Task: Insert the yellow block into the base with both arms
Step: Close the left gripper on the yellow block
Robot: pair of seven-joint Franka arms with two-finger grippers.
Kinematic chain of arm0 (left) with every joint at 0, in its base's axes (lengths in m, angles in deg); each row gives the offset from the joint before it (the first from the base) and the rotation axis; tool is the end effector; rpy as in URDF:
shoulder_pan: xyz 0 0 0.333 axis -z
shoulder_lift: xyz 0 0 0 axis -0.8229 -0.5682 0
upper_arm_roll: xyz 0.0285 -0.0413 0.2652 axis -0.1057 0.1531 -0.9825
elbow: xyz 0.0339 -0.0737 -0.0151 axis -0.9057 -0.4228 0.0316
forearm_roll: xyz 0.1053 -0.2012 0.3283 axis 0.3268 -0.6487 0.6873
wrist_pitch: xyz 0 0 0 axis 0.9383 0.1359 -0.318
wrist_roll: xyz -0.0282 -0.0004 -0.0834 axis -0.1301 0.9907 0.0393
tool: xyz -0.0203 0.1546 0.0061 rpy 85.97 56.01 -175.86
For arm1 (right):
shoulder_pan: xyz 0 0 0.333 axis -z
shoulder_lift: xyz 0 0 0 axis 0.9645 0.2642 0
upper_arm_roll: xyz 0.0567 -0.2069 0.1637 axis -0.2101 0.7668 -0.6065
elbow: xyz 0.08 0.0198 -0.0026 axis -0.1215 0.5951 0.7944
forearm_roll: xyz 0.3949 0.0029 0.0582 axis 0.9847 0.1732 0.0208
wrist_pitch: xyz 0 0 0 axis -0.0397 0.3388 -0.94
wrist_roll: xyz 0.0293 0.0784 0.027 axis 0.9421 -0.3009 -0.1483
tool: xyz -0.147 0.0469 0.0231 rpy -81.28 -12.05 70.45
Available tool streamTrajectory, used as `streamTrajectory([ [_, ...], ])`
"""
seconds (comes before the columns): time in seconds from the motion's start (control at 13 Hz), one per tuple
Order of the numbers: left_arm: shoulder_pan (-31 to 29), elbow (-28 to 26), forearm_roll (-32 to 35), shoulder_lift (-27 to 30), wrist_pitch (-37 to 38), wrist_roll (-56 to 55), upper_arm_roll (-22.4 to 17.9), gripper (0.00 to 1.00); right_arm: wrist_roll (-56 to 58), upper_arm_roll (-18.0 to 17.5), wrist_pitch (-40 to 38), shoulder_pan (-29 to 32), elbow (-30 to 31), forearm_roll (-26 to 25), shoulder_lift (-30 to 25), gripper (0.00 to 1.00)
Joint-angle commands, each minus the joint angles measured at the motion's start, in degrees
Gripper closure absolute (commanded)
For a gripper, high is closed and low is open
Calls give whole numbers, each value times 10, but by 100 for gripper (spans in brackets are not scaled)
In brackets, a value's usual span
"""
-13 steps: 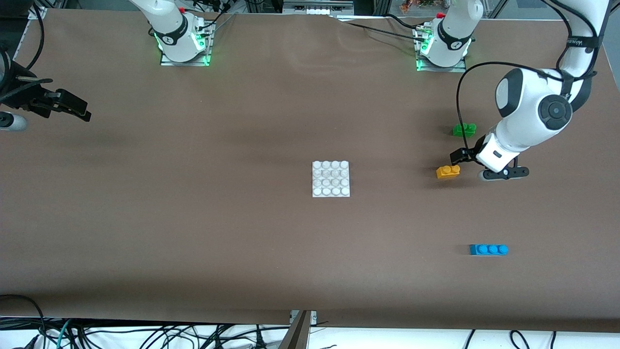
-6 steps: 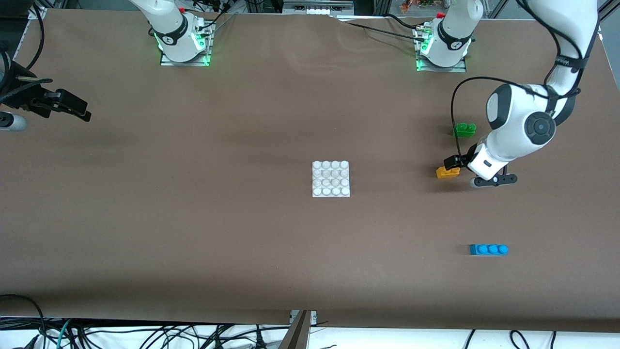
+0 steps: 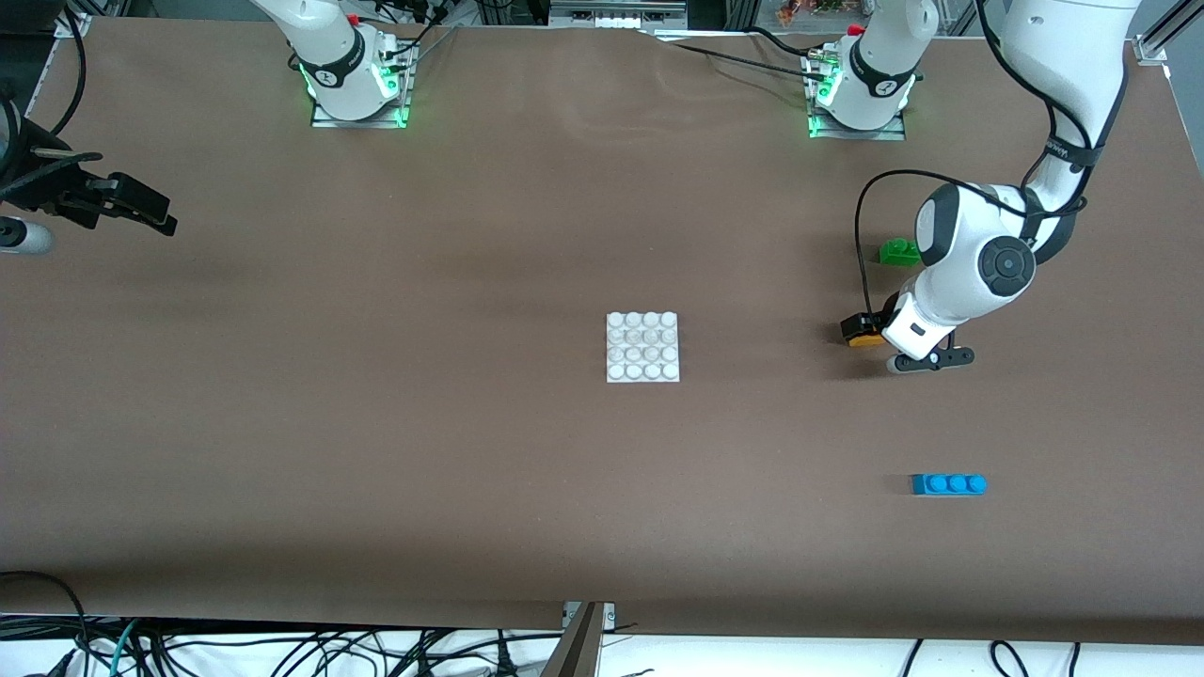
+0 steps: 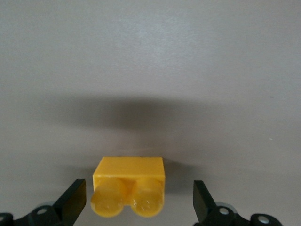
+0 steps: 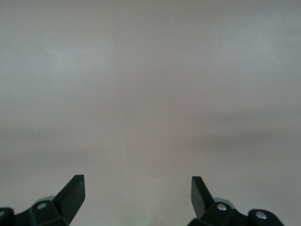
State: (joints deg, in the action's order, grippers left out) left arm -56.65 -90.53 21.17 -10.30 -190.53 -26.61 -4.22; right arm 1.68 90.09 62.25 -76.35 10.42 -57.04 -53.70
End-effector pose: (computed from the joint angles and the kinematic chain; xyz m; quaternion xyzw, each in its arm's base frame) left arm 0.5233 -0.0447 0.1069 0.9952 0.0793 -0.0538 0.0220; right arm 0.5531 -0.0064 0.4963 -0.9987 0.0433 0.0254 0.0018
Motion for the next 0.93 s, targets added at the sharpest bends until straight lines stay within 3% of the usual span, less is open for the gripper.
streamTrajectory([
  [0.0,8,0,-3,-4,-9,-2,-12,0,-1,-2,3,4,5,11,-5,0],
  [0.39,9,-6,-3,-7,-9,-3,-12,1,-1,-2,2,4,5,11,-5,0],
  [0.46,8,-7,-3,-7,-9,-3,-12,9,-1,-2,2,4,5,11,-5,0],
  [0.77,8,-13,-3,-7,-9,-2,-12,15,-1,-2,2,5,5,11,-5,0],
  [0.85,8,-13,-3,-7,-9,-2,-12,23,-1,-2,2,4,5,11,-5,0],
])
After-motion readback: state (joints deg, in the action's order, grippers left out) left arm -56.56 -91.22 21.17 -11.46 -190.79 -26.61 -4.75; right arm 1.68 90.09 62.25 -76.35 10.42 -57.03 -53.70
